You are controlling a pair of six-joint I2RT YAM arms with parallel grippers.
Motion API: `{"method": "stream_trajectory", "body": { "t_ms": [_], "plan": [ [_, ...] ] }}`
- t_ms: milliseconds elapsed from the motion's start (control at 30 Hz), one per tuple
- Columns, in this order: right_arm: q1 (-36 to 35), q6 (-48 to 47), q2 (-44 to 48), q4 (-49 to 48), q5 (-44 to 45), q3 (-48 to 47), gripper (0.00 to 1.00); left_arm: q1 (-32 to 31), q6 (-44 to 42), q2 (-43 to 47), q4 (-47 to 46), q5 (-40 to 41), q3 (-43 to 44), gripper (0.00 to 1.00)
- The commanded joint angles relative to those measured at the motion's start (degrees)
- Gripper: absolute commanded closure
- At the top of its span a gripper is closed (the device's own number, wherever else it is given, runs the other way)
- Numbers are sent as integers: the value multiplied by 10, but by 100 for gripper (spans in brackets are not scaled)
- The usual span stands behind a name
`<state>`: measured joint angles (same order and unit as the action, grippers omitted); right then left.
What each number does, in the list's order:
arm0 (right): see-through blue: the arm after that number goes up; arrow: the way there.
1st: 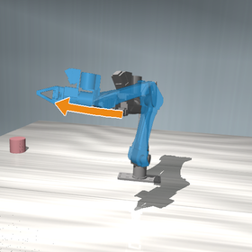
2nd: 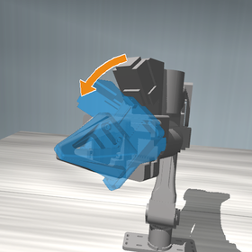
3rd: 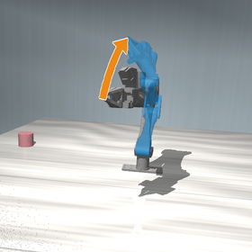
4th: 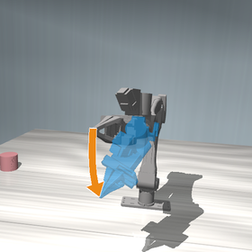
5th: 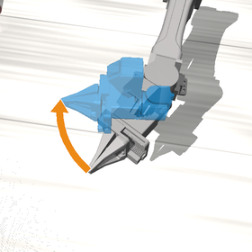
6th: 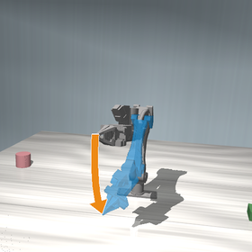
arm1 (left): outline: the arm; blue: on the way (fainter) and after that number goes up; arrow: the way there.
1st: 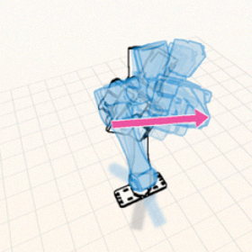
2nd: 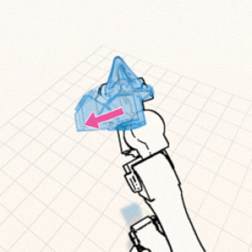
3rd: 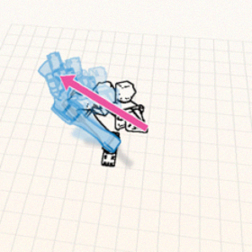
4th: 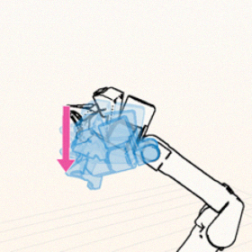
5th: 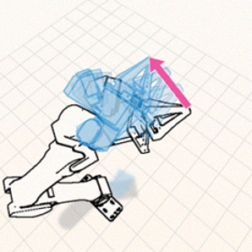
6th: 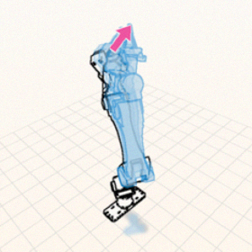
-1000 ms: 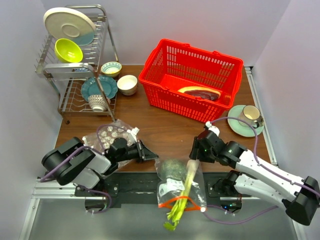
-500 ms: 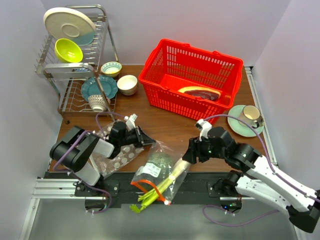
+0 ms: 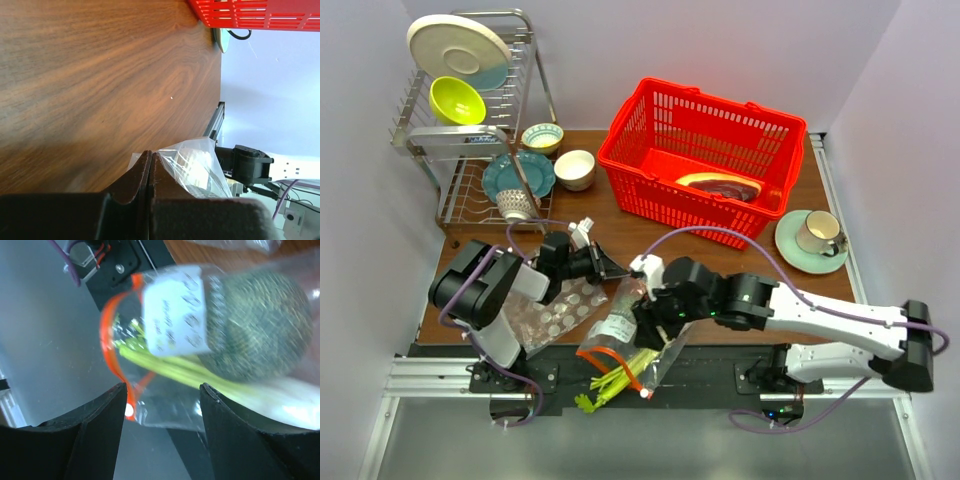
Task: Place the food in the zip-top bag and seal the zipper
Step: Zip the zipper food storage bag at the center of the board.
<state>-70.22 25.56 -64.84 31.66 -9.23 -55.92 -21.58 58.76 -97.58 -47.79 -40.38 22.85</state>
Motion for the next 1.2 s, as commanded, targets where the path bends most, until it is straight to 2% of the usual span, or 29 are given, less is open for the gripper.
{"method": "stream_trajectory", "body": {
  "t_ms": [0,367,633,733,833,867,933,967,1033,1067,1167],
  "plan": [
    [-62,-36,-43,-16,127,-80,36,21,-17,-11,-9,0,29,100],
    [-242,-84,-148,88,388,-195,34,27,-46,-22,37,6,64,100],
    [-275,-73,-241,156,491,-248,38,28,-52,-23,47,11,70,100],
    [-275,-54,-266,188,540,-263,45,28,-55,-22,53,14,69,100],
    [-275,-43,-274,201,571,-275,58,28,-56,-19,52,15,66,100],
    [-275,-44,-274,201,575,-278,75,28,-56,-17,53,15,64,100],
    [-274,-43,-270,205,585,-283,95,29,-58,-9,57,18,63,100],
    [-274,-41,-269,207,590,-288,100,28,-59,-5,60,19,65,96],
    [-268,-41,-253,205,589,-291,100,31,-69,10,82,17,70,88],
    [-264,-40,-246,203,582,-291,100,32,-74,16,108,15,75,74],
    [-232,-40,-209,182,528,-278,100,37,-112,44,178,-7,103,42]
  ]
}}
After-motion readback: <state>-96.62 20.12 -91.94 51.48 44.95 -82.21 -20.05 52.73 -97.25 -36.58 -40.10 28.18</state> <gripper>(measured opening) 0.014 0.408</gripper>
